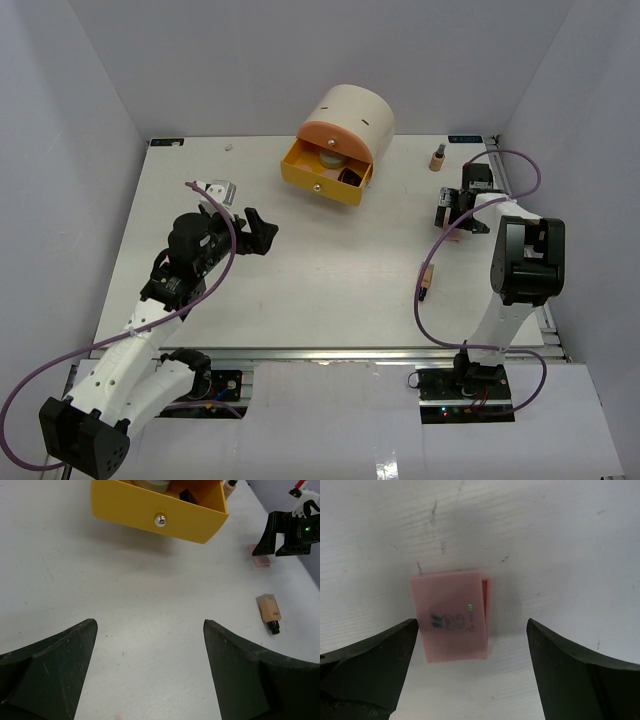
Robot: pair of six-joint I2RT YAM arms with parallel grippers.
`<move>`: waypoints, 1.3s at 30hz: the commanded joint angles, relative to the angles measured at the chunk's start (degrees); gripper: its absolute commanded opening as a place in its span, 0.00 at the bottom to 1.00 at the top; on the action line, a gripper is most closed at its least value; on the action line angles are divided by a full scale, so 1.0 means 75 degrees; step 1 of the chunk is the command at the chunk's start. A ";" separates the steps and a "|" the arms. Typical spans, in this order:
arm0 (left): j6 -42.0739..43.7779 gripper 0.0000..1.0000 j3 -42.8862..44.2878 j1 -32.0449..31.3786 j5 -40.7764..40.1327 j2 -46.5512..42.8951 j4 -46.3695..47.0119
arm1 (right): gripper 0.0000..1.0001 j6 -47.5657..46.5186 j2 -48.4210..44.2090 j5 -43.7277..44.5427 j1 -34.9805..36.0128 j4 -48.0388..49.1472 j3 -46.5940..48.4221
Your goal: Organize the makeup
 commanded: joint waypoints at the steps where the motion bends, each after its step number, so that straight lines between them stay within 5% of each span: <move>1: 0.0002 0.98 -0.0027 0.0027 0.0013 -0.0093 0.0125 | 0.98 0.0206 0.0145 -0.0890 -0.0238 -0.0124 0.0161; 18: 0.0014 0.98 -0.0015 0.0027 -0.0077 -0.0106 0.0108 | 0.68 0.0083 0.0432 -0.1351 -0.0294 -0.0136 -0.0132; 30: 0.0026 0.98 -0.0015 0.0027 -0.0100 -0.0140 0.0109 | 0.11 -0.0456 -0.0056 -0.1985 -0.0363 -0.0042 -0.0246; 39: 0.0027 0.98 -0.0015 0.0027 -0.0146 -0.0129 0.0108 | 0.08 -0.2425 -0.2031 -0.3399 0.0287 0.0096 -0.0517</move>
